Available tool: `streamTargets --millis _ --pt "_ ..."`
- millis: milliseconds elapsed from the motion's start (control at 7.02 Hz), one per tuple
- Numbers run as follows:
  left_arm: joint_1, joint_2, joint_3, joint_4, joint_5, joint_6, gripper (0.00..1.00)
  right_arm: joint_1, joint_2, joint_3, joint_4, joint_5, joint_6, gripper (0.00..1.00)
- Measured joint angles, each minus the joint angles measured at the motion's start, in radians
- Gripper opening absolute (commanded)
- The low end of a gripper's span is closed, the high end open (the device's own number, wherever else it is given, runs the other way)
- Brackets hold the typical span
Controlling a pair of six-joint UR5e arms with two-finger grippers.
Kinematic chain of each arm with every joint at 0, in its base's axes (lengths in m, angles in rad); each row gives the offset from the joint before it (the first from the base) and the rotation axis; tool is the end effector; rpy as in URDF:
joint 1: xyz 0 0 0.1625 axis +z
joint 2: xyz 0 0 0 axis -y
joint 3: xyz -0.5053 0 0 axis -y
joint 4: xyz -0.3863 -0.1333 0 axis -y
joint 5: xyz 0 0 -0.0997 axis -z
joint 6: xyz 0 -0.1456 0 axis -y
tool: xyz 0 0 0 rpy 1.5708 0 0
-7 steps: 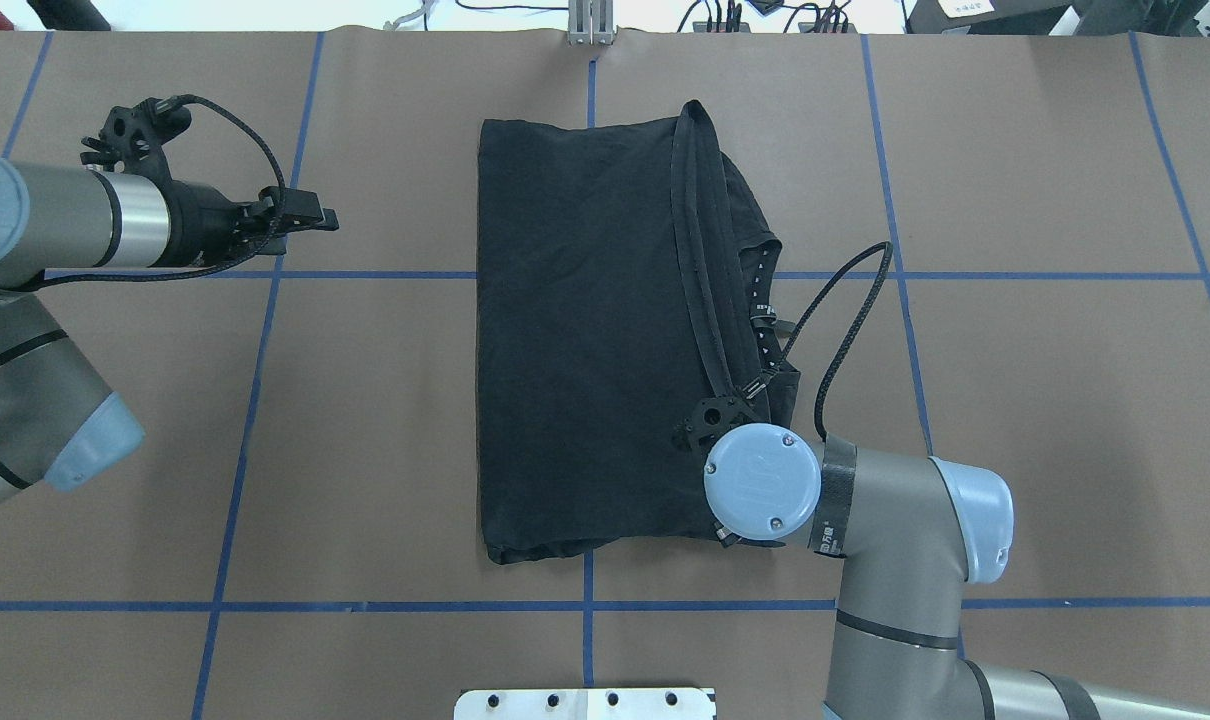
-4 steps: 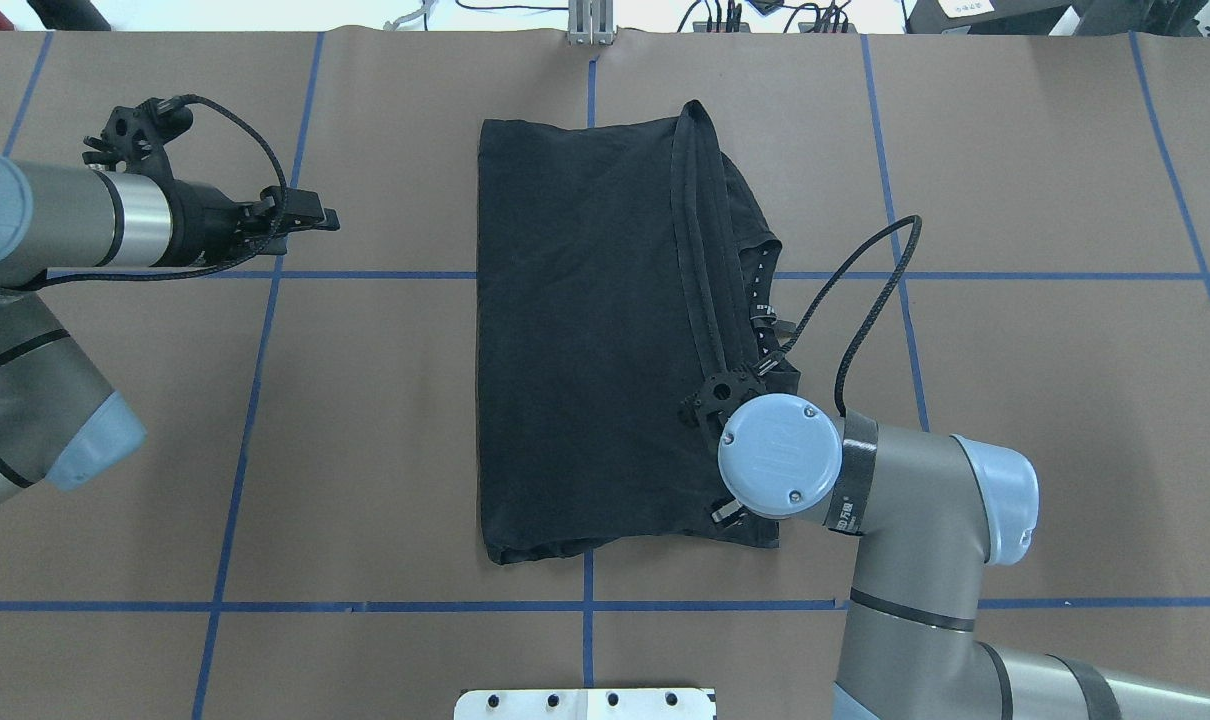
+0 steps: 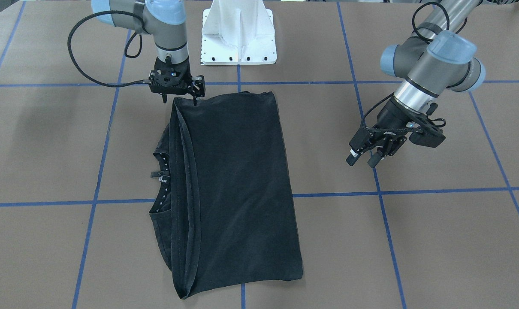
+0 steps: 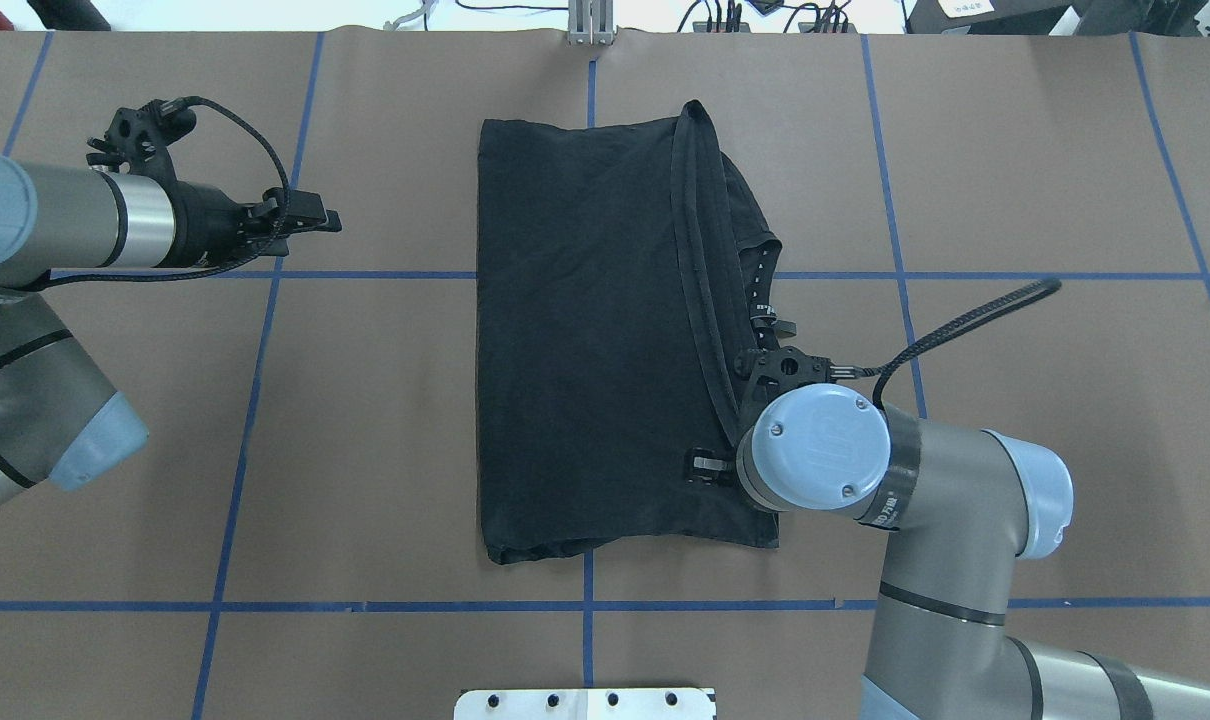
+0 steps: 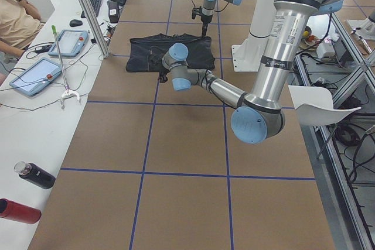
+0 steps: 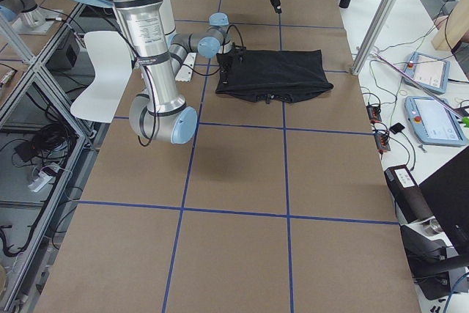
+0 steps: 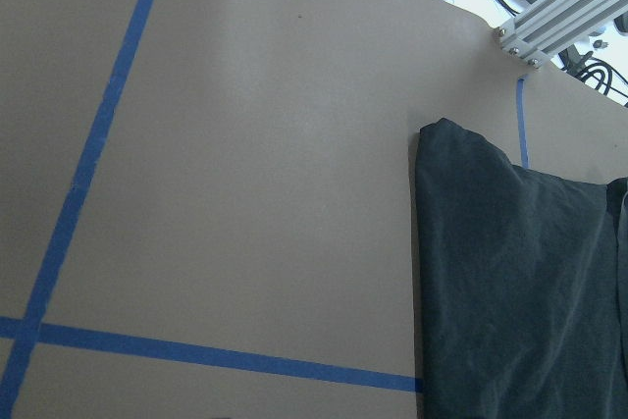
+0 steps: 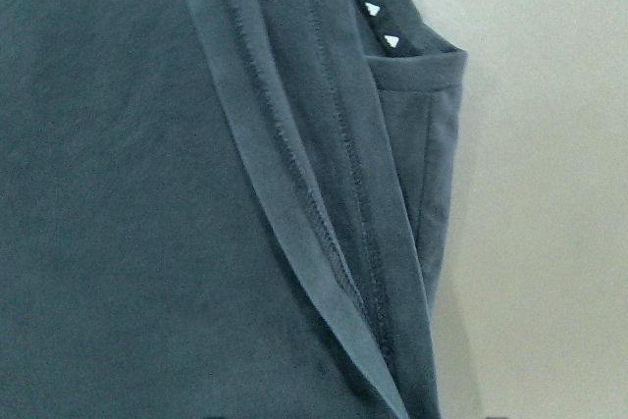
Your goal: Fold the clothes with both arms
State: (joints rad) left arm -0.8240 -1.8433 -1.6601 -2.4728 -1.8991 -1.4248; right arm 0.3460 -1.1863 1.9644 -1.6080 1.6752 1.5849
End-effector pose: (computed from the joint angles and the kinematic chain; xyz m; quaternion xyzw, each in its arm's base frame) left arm 0.3841 -0.5421 0.4590 0.1550 0.5770 -0.1737 0.7828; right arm -0.5582 -0.3268 0.3993 0.0118 -0.3646 0.1481 0.9192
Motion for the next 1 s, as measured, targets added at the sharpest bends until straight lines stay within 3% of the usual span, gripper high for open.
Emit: streamTargets --millis 143,428,998 --pt "0.0 -0.001 0.0 0.0 0.0 0.001 0.83 -0.002 -0.037 -0.015 0.107 -0.006 0.223 0.91" --pt "0.0 -0.003 0.0 0.0 0.0 0.001 0.83 -0.015 -0.066 -0.033 0.194 -0.023 0.439 0.91" --pt "0.0 -0.004 -0.002 0.0 0.0 0.0 0.83 -0.037 -0.068 -0.056 0.207 -0.038 0.52 0.85"
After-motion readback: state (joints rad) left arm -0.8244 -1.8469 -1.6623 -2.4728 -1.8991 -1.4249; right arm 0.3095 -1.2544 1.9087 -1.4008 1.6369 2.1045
